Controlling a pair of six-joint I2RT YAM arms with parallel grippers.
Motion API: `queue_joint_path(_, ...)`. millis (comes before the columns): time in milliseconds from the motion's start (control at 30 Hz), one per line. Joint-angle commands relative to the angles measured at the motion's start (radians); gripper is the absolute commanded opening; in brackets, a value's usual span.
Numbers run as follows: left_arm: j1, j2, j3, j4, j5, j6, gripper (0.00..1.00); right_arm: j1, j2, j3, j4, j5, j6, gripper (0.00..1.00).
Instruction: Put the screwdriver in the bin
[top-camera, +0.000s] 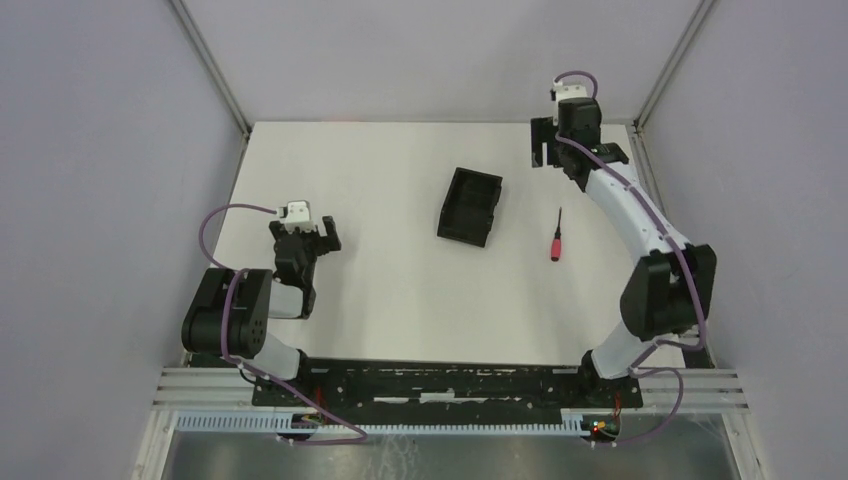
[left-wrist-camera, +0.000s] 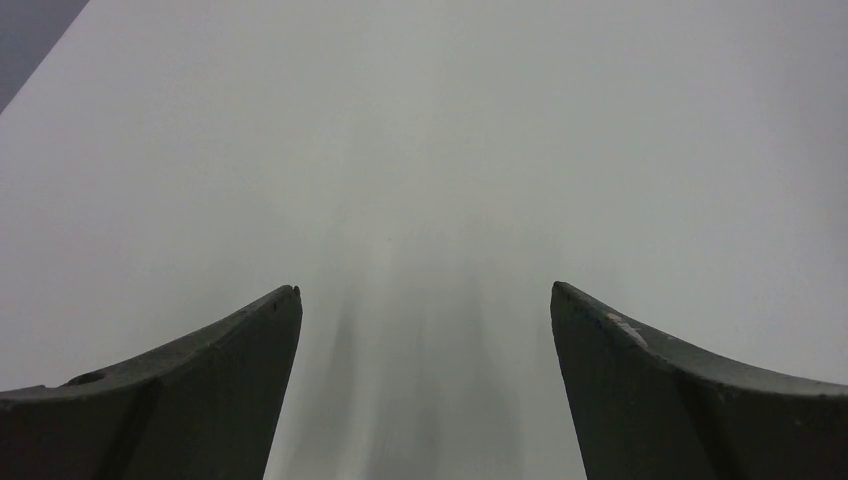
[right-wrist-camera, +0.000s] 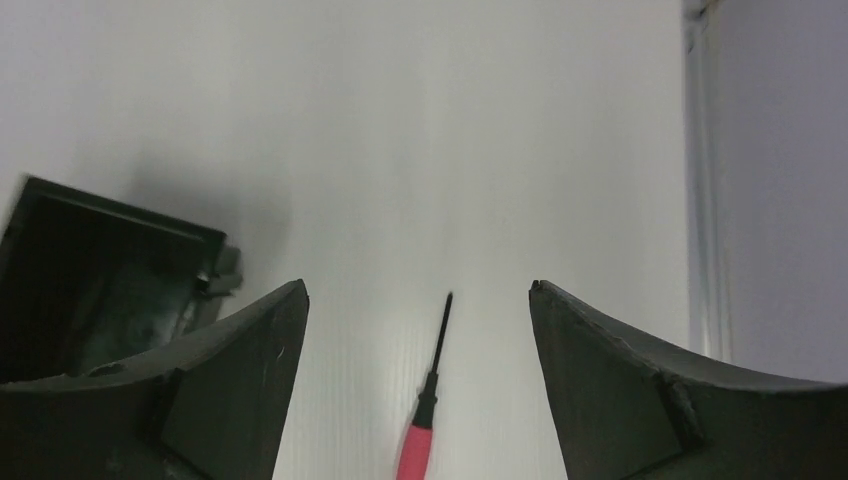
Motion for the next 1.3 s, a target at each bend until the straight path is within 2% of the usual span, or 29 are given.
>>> queue_joint_path(0,-0.004,0.006,0.001,0.054,-0.003,0.017,1.0,-0.038,0.155,-0.028,-0.202,-0.127,0.05,0.87)
queue_joint_path(267,-0.004,0.006,0.001,0.054,-0.002,0.017,1.0,-0.1,0.18,-0.336,-0.044,-0.115,0.081,0.85)
queue_joint_path(367,-0.003,0.007,0.001,0.054,-0.002,0.017,1.0,-0.116,0.189,-0.423,0.007,-0.162,0.081,0.8)
queue_joint_path(433,-0.004,0.006,0.001,0.054,-0.002,0.017,1.0,-0.123,0.203,-0.463,0.046,-0.192,0.083,0.73)
queue_joint_path(500,-0.003,0.005,0.001,0.054,-0.002,0.017,1.0,-0.135,0.22,-0.477,0.067,-0.202,0.081,0.61)
queue_joint_path(633,-0.003,0.006,0.001,0.054,-0.002,0.017,1.0,-0.143,0.239,-0.426,0.022,-0.218,0.066,0.18)
queue_joint_path(700,-0.003,0.006,0.001,0.054,-0.002,0.017,1.0,-0.143,0.214,-0.38,-0.021,-0.225,0.055,0.0)
queue_joint_path(933,-0.003,0.006,0.001,0.054,-0.002,0.017,1.0,-0.144,0.125,-0.045,-0.348,-0.284,0.001,0.0)
queue_joint_path(1033,-0.004,0.006,0.001,0.054,-0.002,0.017,1.0,-0.143,0.089,0.06,-0.43,-0.284,0.005,0.0)
queue_joint_path(1133,-0.004,0.006,0.001,0.054,-0.002,0.017,1.0,-0.143,0.052,0.094,-0.425,-0.297,0.045,0.0)
queue_joint_path(1267,-0.003,0.006,0.001,0.054,-0.003,0.017,1.0,-0.135,0.013,0.045,-0.295,-0.439,0.153,0.0)
